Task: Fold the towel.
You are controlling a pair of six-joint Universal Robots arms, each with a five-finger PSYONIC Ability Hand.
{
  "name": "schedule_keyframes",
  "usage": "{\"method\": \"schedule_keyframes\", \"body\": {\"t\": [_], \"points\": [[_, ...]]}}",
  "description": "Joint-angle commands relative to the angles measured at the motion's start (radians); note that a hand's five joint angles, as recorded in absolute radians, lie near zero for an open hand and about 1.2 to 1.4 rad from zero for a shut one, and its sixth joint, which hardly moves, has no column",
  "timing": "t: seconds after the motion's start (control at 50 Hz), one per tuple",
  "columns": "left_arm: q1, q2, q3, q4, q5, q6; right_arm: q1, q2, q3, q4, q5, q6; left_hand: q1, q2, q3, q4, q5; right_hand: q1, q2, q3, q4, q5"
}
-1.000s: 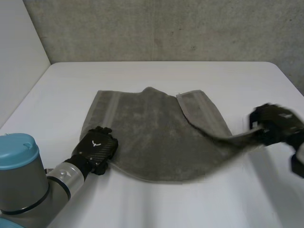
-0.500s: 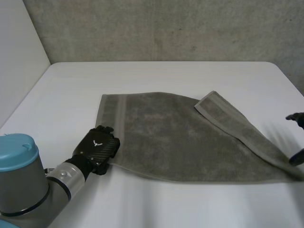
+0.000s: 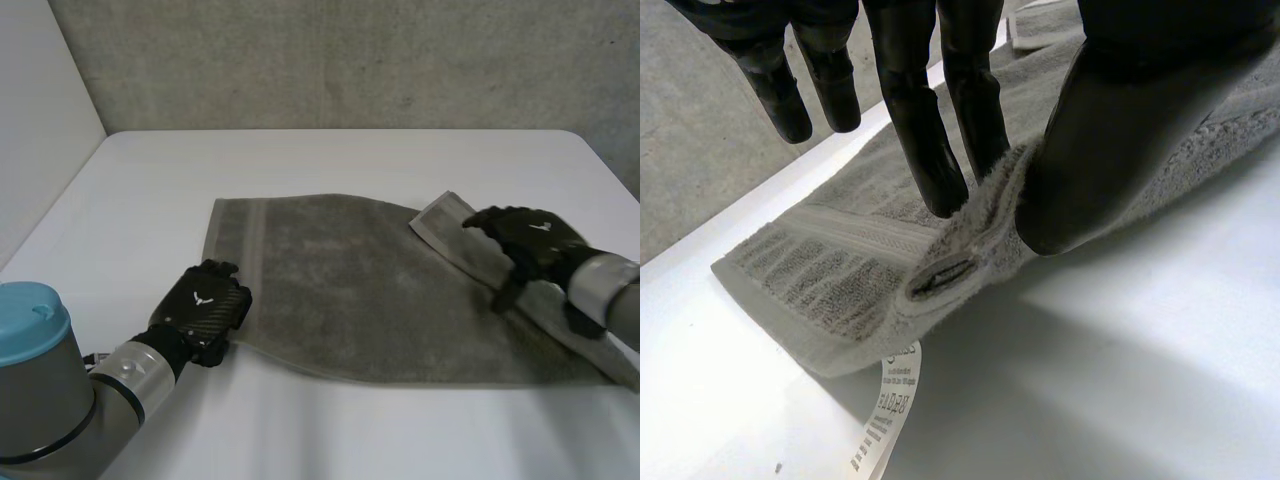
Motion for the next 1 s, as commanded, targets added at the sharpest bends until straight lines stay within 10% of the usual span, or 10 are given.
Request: {"method": "schedule_keyframes", "body": {"t": [0.02, 1.0], "points": [[-0.001, -0.001, -0.003, 0.0, 0.001, 0.0, 0.082, 0.28, -0.283, 0.018, 0.051, -0.016, -0.007, -0.01, -0.042, -0.056, -0.012, -0.057, -0.073, -0.05, -0.078, -0.06], [0.015, 0.004, -0.003, 0.0, 0.001, 0.0, -0.105, 0.511, -0.641, -0.078, 0.318, -0.42, -0.022, -0.025, -0.042, -0.056, -0.027, -0.057, -0.073, -0.05, -0.078, -0.06]]}}
